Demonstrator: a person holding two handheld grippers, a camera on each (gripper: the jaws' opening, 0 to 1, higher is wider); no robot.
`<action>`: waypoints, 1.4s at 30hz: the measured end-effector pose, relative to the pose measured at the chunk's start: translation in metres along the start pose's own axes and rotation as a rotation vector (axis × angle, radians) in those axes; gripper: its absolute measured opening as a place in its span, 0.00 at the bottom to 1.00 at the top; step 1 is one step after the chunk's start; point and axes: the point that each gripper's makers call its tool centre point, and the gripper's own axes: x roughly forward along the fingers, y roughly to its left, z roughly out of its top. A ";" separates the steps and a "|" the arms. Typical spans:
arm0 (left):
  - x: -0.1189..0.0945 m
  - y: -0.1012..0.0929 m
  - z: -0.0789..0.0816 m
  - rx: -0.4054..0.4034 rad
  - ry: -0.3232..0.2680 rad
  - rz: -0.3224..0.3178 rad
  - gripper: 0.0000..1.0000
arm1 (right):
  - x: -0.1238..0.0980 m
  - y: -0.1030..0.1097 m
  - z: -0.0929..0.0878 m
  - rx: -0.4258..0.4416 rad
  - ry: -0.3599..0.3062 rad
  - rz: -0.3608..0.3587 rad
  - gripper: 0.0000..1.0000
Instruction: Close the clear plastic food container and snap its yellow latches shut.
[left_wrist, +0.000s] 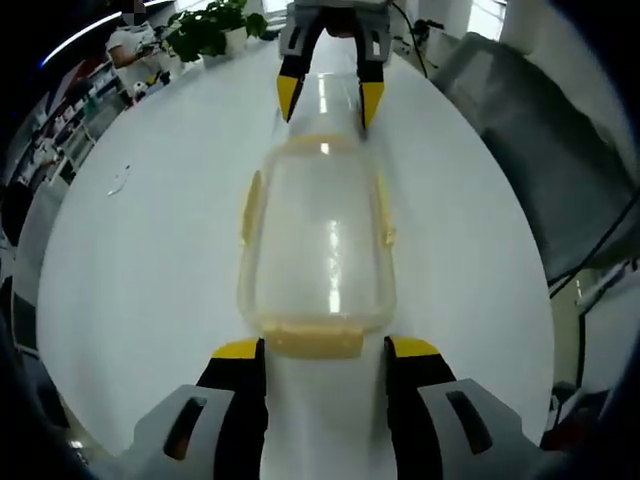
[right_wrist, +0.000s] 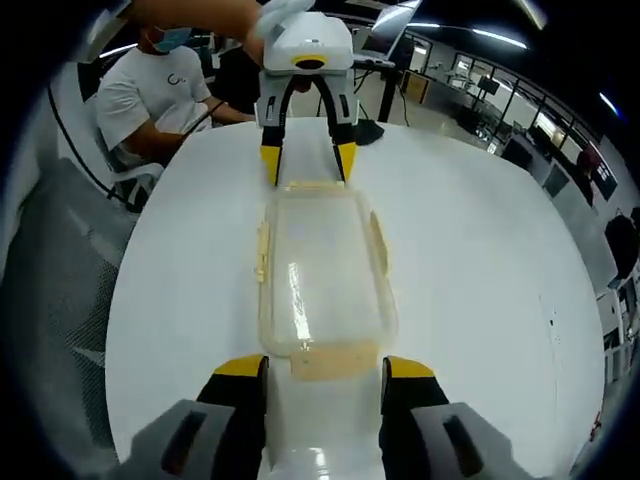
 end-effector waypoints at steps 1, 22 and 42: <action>0.001 0.000 0.000 0.004 0.001 0.001 0.45 | 0.001 0.000 0.000 -0.014 0.008 0.002 0.43; 0.009 0.002 0.001 -0.002 -0.013 -0.014 0.38 | 0.019 -0.003 -0.010 -0.054 0.071 0.035 0.37; -0.020 -0.006 0.009 -0.042 -0.033 0.011 0.37 | -0.001 -0.002 0.006 -0.091 0.016 0.022 0.36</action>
